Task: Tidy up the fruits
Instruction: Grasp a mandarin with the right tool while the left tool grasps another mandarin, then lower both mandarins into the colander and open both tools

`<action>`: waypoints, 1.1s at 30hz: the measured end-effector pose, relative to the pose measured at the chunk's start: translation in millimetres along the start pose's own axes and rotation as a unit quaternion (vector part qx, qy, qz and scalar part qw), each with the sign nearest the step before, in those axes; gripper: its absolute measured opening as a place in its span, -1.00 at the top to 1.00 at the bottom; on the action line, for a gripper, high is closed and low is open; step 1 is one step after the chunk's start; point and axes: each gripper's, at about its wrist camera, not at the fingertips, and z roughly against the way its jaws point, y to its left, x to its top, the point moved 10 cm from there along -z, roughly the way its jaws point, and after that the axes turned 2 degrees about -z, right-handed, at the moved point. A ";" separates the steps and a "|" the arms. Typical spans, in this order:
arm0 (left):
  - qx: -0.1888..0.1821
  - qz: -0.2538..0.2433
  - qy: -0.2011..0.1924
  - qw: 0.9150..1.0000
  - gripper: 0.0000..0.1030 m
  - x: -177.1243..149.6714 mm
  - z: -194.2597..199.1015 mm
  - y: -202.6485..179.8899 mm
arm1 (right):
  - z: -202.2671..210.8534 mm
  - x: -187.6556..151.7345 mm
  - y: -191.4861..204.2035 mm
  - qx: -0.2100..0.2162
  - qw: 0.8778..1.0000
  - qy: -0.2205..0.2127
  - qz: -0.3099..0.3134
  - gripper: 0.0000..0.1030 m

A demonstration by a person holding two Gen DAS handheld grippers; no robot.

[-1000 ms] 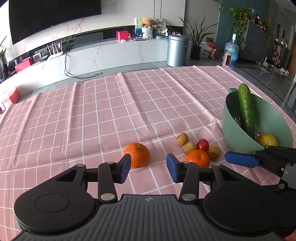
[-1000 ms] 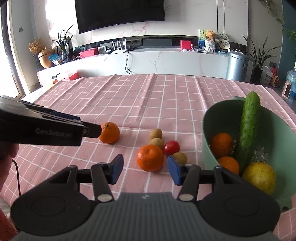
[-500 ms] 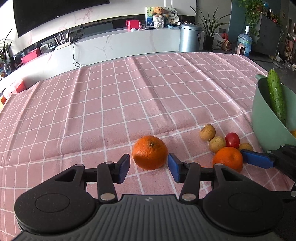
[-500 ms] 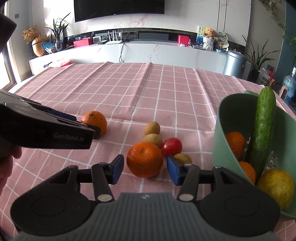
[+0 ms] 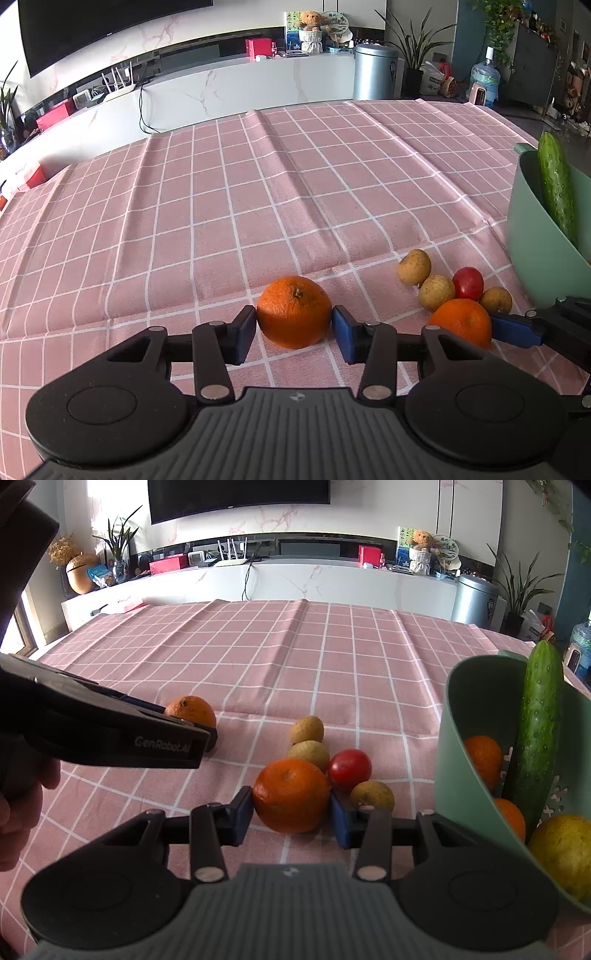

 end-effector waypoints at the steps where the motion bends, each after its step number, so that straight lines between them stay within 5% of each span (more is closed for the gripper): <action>1: 0.000 0.000 0.000 1.000 0.02 -0.2 0.3 0.0 | 0.1 -0.1 0.1 0.001 1.000 0.000 0.000 0.22; 16: -0.035 0.044 -0.040 0.998 0.03 14.2 63.6 -12.0 | 56.5 3.7 0.9 0.040 0.999 0.001 -0.026 0.23; 33: -0.138 0.015 -0.068 0.988 0.03 50.5 123.1 -108.7 | 153.4 5.7 -74.5 0.012 0.997 -0.038 -0.060 0.23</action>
